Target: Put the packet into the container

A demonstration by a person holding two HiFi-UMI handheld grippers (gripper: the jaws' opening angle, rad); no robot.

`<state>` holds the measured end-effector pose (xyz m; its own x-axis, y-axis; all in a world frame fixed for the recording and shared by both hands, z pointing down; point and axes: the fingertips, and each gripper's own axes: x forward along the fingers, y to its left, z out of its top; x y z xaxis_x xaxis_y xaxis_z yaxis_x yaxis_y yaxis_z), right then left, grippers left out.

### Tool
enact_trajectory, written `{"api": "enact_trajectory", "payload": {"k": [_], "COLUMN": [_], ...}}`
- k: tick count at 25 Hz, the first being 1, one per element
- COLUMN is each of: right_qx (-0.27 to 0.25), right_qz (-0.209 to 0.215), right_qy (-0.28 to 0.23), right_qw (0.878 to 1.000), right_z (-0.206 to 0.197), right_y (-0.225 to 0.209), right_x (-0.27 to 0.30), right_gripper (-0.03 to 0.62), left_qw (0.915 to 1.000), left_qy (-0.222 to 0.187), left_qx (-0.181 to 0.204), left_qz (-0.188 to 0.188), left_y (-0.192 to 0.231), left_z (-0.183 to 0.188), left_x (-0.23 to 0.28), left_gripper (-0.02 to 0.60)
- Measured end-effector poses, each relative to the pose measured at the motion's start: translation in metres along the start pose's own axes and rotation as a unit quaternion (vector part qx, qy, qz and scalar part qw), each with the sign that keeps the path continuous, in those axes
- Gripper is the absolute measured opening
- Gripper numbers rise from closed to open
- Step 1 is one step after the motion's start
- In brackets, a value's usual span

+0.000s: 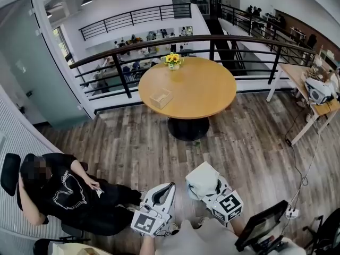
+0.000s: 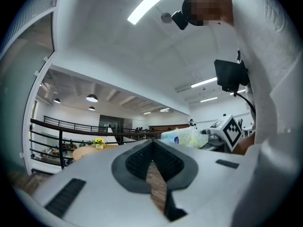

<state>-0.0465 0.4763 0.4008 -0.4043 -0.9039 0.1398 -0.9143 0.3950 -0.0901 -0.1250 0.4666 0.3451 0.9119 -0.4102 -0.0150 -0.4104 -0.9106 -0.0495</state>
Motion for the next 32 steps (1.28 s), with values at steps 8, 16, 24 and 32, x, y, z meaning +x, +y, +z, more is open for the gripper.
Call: {"api": "enact_trajectory", "payload": {"k": [8,16,24,32], "right_qx": [0.010,0.004,0.010,0.019], "right_qz": [0.008,0.007,-0.001,-0.012], "right_qy": [-0.007,-0.013,-0.010,-0.006], "right_qw": [1.000,1.000,1.000,1.000], "right_z": [0.000,0.000,-0.011,-0.021], "right_y": [0.001,-0.017,-0.049,-0.074], "right_x": [-0.009,-0.031,-0.064,-0.081], "right_gripper": [0.296,0.296,0.296,0.296], "left_qw": [1.0000,1.0000,0.9997,0.9993], "left_qy": [0.002,0.005,0.012,0.026], "left_qx": [0.003,0.007,-0.001,-0.004], "left_qz": [0.000,-0.002,0.022,0.027], "left_y": [-0.007,-0.029,-0.044,-0.057], "left_z": [0.004,0.004,-0.001,-0.011], "left_x": [0.002,0.020,0.044,0.063], "left_gripper": [0.005,0.005,0.005,0.005]}}
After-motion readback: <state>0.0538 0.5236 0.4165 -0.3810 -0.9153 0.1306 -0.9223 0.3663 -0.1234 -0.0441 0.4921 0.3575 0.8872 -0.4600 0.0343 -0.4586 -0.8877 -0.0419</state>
